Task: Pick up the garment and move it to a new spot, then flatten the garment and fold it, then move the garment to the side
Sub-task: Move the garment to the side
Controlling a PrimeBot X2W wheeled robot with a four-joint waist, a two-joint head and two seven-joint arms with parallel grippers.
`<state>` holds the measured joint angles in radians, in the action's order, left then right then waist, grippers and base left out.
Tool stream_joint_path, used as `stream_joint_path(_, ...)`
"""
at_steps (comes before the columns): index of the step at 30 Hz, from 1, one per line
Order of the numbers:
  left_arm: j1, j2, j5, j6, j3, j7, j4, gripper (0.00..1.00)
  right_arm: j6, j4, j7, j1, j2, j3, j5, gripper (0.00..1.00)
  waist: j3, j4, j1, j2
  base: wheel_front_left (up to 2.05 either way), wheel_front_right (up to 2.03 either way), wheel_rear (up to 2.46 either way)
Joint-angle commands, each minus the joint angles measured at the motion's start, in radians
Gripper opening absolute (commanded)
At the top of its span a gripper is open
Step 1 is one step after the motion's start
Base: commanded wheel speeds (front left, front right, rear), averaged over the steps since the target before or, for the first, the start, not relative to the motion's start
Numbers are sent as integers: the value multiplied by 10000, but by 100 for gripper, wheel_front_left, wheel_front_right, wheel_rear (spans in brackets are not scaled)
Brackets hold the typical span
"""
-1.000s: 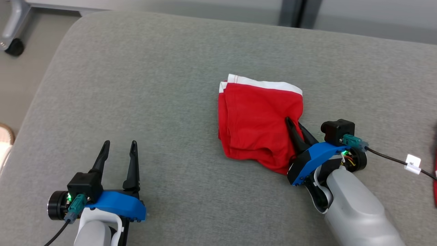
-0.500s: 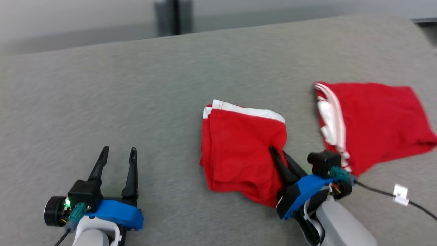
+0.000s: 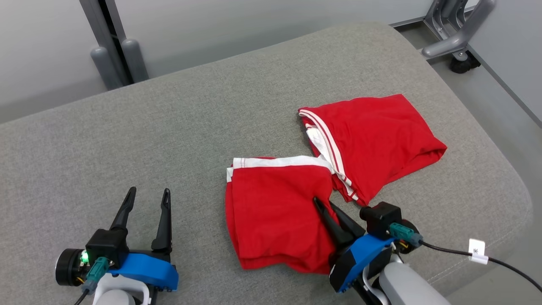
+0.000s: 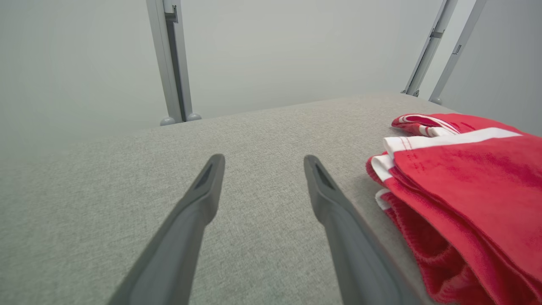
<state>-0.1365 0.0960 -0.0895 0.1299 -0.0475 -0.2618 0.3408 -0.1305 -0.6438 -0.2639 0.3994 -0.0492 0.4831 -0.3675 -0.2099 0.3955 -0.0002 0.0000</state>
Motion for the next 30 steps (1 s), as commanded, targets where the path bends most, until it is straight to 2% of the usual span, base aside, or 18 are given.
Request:
stream_joint_path(1,61,103,-31,14,1,-43,-41,100,-5,68,-3,141,-29,-40,134,0,-39,-16,2,0,0,0,0)
stream_joint_path(6,-5,164,-129,15,-43,-43,-25,100,-4,41,305,856,-29,-745,1235,0,-215,-205,2,0,0,0,0)
stream_joint_path(12,-105,224,-241,15,-27,-43,-5,100,-4,-125,1254,1758,-55,-2437,3705,0,-412,-668,2,0,0,0,0)
stream_joint_path(15,-131,237,-313,15,-9,-45,-3,100,-2,6,1891,1840,-424,-3270,4651,0,-497,-960,2,0,0,0,0)
stream_joint_path(22,-15,259,-421,15,129,-43,32,100,-2,823,2825,1306,-1252,-5184,5606,0,-602,-1336,2,0,0,0,0)
stream_joint_path(28,-76,327,-438,15,154,-43,68,100,-2,1771,3295,744,-1125,-6925,6280,0,-683,-1416,2,0,0,0,0)
stream_joint_path(29,-99,337,-440,15,148,-43,68,100,-2,1929,3229,698,-1045,-7209,6391,21,-698,-1430,2,0,0,0,0)
stream_joint_path(30,-143,373,-449,15,149,-43,70,100,-4,2222,3112,600,-776,-7681,6613,100,-730,-1449,2,0,0,0,0)
